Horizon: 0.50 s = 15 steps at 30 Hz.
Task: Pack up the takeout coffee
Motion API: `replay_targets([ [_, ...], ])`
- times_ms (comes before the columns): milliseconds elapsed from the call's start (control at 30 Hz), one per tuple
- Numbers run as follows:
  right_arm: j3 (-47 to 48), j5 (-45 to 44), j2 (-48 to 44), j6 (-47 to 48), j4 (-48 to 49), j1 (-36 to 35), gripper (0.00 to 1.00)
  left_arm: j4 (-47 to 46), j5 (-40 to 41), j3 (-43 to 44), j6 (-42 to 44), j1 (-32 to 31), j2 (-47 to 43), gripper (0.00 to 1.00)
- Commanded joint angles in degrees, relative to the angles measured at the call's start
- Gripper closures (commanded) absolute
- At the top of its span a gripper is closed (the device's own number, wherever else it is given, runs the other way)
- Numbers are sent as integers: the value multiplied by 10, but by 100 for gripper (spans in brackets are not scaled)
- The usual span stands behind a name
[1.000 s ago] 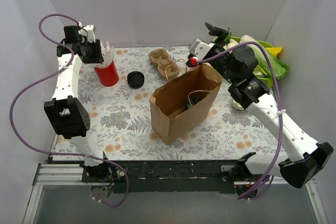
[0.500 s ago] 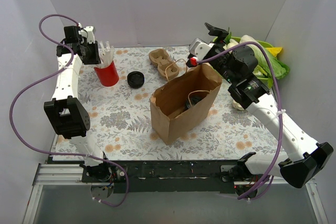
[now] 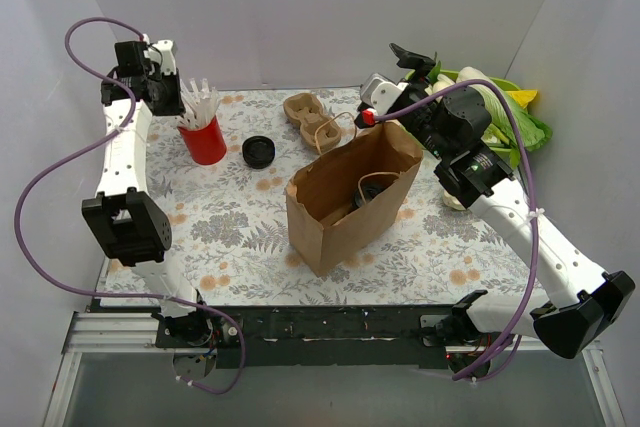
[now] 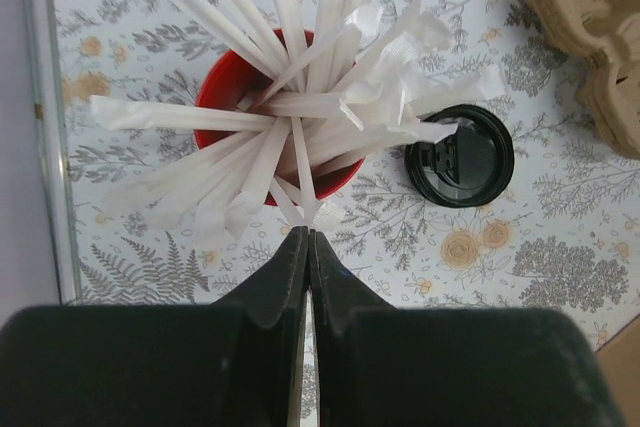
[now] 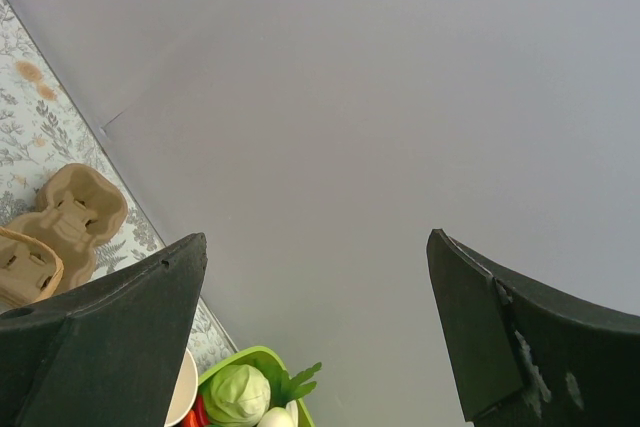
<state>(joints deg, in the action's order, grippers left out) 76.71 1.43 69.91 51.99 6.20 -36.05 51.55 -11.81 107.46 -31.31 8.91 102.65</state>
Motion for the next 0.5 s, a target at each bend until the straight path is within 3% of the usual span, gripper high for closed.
replay_targets([
  [0, 8, -11, -4, -13, 24, 1, 2, 6, 16, 51, 12, 5, -60, 100],
  [300, 8, -9, -5, -22, 15, 1, 2, -31, 16, 7, 4, 4, -75, 100],
  [467, -2, -6, -11, -22, 14, 1, 2, -33, 5, -1, 0, 5, -76, 90],
])
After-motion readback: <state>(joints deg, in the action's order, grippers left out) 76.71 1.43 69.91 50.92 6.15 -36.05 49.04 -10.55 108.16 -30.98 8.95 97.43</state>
